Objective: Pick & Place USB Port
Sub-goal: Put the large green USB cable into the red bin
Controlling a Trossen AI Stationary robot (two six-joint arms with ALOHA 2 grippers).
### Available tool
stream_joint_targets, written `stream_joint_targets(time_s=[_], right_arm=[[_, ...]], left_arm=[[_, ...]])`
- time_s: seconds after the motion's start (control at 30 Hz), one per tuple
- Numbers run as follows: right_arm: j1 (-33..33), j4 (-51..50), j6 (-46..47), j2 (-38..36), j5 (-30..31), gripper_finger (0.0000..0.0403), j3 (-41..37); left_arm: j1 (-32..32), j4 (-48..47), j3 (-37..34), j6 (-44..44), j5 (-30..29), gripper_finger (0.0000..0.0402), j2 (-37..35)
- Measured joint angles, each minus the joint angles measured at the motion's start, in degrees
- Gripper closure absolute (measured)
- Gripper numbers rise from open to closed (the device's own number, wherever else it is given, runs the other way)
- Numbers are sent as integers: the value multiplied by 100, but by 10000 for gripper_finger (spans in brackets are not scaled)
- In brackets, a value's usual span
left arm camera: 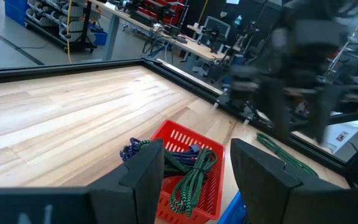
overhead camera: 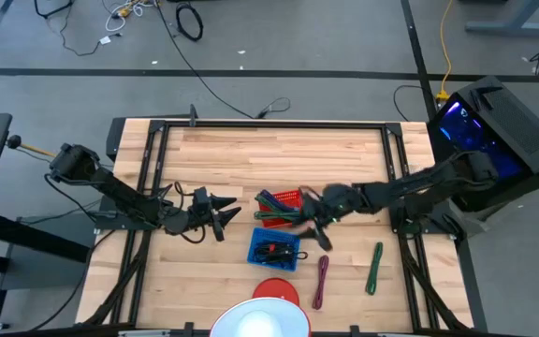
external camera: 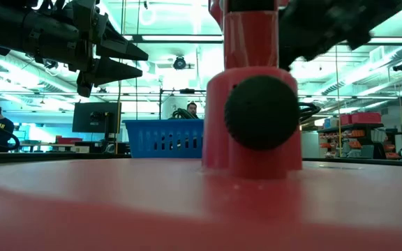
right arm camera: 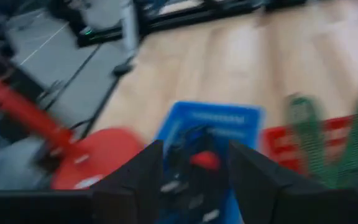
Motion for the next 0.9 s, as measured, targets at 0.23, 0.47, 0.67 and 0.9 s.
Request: stream_joint_targets(time_s=[0.23,0.47,0.67,0.9], right_arm=[[1010,-1822,1621,-487,778,252,0],[1809,-4116,3838,-750,955,269,0],[2412,-5240,5165,-879,482,279,0],[3119,-5965,6720,-999,311,286,0]], left_arm=[[0,2,0,-33,61,211,0],[-2,3,0,-187,110,211,0],[0,2,-2,-247,212,211,0],[0,2,-2,-249,212,211,0]])
